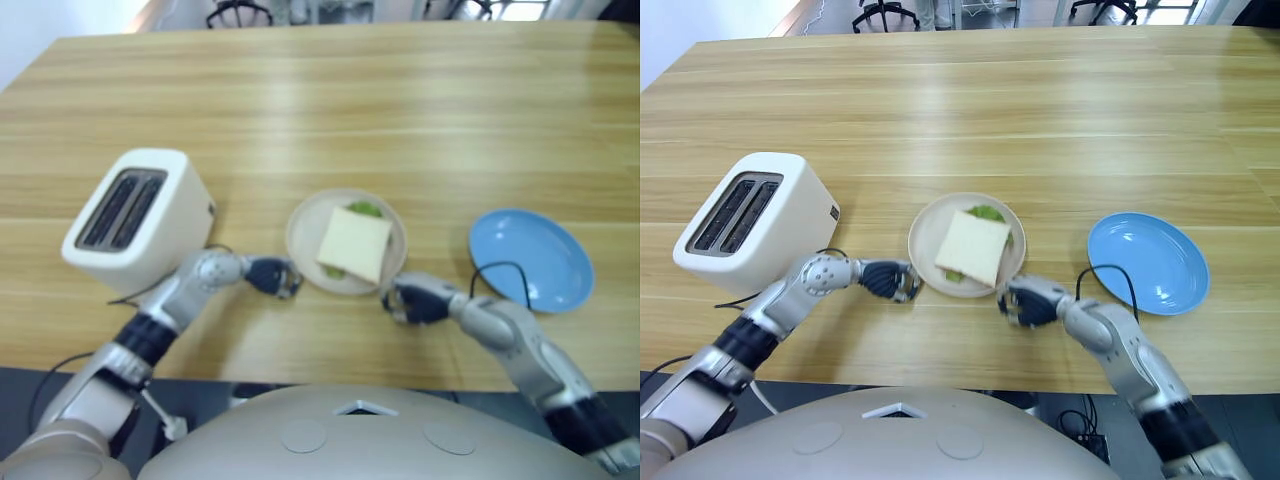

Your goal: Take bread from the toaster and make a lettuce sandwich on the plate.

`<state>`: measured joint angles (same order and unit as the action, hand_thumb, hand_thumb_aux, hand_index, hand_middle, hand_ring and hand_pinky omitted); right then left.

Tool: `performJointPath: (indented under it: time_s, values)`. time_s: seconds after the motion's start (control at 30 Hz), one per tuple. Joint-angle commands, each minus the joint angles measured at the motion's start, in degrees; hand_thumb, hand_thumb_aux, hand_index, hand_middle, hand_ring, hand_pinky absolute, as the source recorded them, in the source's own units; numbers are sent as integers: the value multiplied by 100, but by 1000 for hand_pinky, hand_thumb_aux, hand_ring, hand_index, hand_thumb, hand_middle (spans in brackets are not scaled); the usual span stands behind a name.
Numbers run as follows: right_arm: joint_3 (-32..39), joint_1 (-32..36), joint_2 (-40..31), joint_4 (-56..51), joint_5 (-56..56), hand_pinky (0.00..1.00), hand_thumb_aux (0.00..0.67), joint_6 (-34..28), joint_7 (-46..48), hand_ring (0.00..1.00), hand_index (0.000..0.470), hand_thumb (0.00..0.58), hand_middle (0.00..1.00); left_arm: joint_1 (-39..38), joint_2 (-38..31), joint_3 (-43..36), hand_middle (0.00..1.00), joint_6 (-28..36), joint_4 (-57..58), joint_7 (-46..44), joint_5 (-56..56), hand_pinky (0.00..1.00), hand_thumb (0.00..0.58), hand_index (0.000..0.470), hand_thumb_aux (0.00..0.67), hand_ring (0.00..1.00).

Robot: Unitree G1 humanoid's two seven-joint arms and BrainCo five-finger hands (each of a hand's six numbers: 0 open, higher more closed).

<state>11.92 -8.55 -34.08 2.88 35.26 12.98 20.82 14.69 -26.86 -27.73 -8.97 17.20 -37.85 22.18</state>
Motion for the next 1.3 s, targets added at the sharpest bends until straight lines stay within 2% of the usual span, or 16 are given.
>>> performJointPath:
  time_s: [0.03, 0.23, 0.27, 0.33, 0.37, 0.4, 0.43, 0.47, 0.5, 0.53, 0.57, 0.6, 0.73, 0.8, 0.97, 1.3]
  values:
    - [-190, 434, 359, -607, -14, 1000, 670, -4, -901, 1000, 460, 580, 1000, 225, 406, 511, 1000, 324, 566, 588, -293, 1000, 580, 460, 670, 1000]
    - [-277, 813, 632, -1174, -122, 1000, 670, 36, -1581, 1000, 460, 580, 1000, 591, 731, 901, 1000, 571, 766, 1033, -458, 1000, 580, 460, 670, 1000]
    - [-273, 828, 634, -1208, -128, 1000, 670, 38, -1621, 1000, 460, 580, 1000, 631, 748, 906, 1000, 543, 795, 1088, -443, 1000, 569, 397, 578, 1000]
    - [-266, 801, 607, -1201, -150, 1000, 670, 60, -1653, 1000, 460, 580, 1000, 653, 763, 935, 1000, 516, 756, 1134, -458, 1000, 557, 368, 536, 1000]
    - [-277, 759, 583, -1171, -173, 1000, 670, 77, -1657, 1000, 460, 580, 1000, 643, 744, 959, 1000, 535, 675, 1163, -451, 1000, 449, 242, 352, 1000]
    - [-303, 710, 559, -1108, -213, 1000, 670, 93, -1640, 1000, 460, 580, 1000, 616, 709, 1017, 1000, 645, 546, 1206, -443, 1000, 0, 0, 0, 1000]
    - [-360, 632, 530, -982, -266, 1000, 670, 105, -1624, 1000, 460, 580, 1000, 560, 658, 1135, 1000, 818, 328, 1214, -504, 1000, 0, 0, 0, 1000]
    - [-438, 539, 505, -800, -343, 1000, 670, 107, -1608, 1000, 460, 580, 1000, 484, 617, 1317, 345, 1052, 54, 1226, -620, 345, 0, 0, 0, 345]
    - [-539, 432, 500, -570, -464, 1000, 670, 88, -1580, 1000, 460, 580, 1000, 394, 593, 1544, 0, 1298, -272, 1259, -757, 0, 0, 0, 0, 0]
    - [-652, 320, 522, -310, -650, 937, 491, 39, -1529, 937, 337, 539, 937, 293, 594, 1780, 0, 1484, -633, 1297, -913, 0, 0, 0, 0, 0]
    - [-810, 183, 607, 23, -944, 937, 491, -74, -1459, 937, 337, 539, 937, 161, 683, 2093, 0, 1688, -1120, 1330, -1226, 0, 0, 0, 0, 0]
    - [-971, 57, 745, 363, -1357, 0, 0, -274, -1337, 0, 0, 0, 0, 7, 845, 2397, 0, 1900, -1647, 1376, -1608, 0, 0, 0, 0, 0]
    - [-1858, -276, 1808, 1518, -3335, 0, 0, -1484, -1340, 0, 0, 0, 0, -782, 1816, 3086, 0, 2566, -3470, 1828, -2975, 0, 0, 0, 0, 0]
    - [-1911, -369, 2140, 1649, -3489, 0, 0, -1554, -1435, 0, 0, 0, 0, -1194, 2356, 3080, 0, 2444, -3718, 2098, -3241, 0, 0, 0, 0, 0]
    - [-1639, -340, 2728, 949, -3651, 0, 0, -1078, -1430, 0, 0, 0, 0, -1892, 3208, 3006, 0, 1143, -2661, 2657, -3044, 0, 0, 0, 0, 0]
    - [-1985, 88, 2968, -846, -3854, 0, 0, 22, -1740, 0, 0, 0, 0, -1748, 2992, 2978, 0, -742, -743, 2941, -2586, 0, 0, 0, 0, 0]
